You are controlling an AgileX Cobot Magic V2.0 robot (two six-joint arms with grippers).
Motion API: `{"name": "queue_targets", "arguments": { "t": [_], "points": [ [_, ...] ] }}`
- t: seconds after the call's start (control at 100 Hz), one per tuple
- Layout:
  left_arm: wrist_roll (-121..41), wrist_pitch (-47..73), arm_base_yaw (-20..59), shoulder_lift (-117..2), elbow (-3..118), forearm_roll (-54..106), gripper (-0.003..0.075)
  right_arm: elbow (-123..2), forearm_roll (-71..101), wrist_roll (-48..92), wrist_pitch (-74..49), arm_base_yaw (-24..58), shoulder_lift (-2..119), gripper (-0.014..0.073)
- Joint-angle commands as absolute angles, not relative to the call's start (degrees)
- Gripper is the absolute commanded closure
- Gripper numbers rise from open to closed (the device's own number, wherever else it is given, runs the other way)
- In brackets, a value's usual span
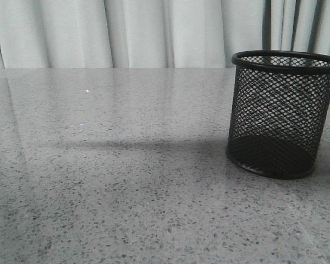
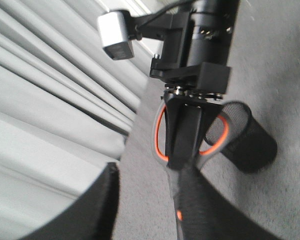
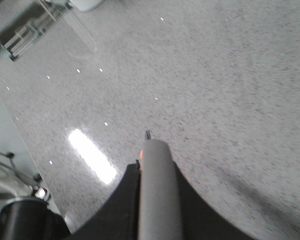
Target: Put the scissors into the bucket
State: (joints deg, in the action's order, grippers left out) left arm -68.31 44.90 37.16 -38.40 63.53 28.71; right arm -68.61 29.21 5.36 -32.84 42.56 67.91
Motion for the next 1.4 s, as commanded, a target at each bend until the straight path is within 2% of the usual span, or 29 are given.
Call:
{"name": "queue_targets", "arguments": {
  "t": [0.0, 0.03, 0.19, 0.4, 0.98, 1.39],
  "points": [
    [-63.24, 42.16, 37.51, -35.3, 65.34, 30.78, 0.0689, -76.12, 27.9, 6.25, -40.46, 38.96, 66.67, 0.0657],
    [-62.15, 42.5, 37.51, -34.23, 65.34, 30.54, 0.074, -77.79, 27.4, 6.25, -43.0, 37.87, 66.67, 0.0657],
    [-58.71, 47.25, 37.51, -29.74, 65.34, 28.03, 0.0741, -86.49, 21.25, 3.82, -55.56, 35.66, 66.67, 0.0655],
    [-52.38, 58.04, 37.51, -25.97, 65.34, 18.36, 0.0741, -91.86, 3.08, -5.04, -75.43, 35.66, 66.67, 0.0655],
    [-47.67, 64.29, 37.51, -25.19, 65.34, 15.24, 0.0741, -86.05, -4.14, -10.09, -75.43, 35.66, 66.02, 0.0655],
    [-47.67, 60.62, 37.51, -25.19, 65.34, 15.04, 0.0741, -82.44, -11.87, -10.09, -74.42, 35.66, 71.15, 0.0659]
  ]
}}
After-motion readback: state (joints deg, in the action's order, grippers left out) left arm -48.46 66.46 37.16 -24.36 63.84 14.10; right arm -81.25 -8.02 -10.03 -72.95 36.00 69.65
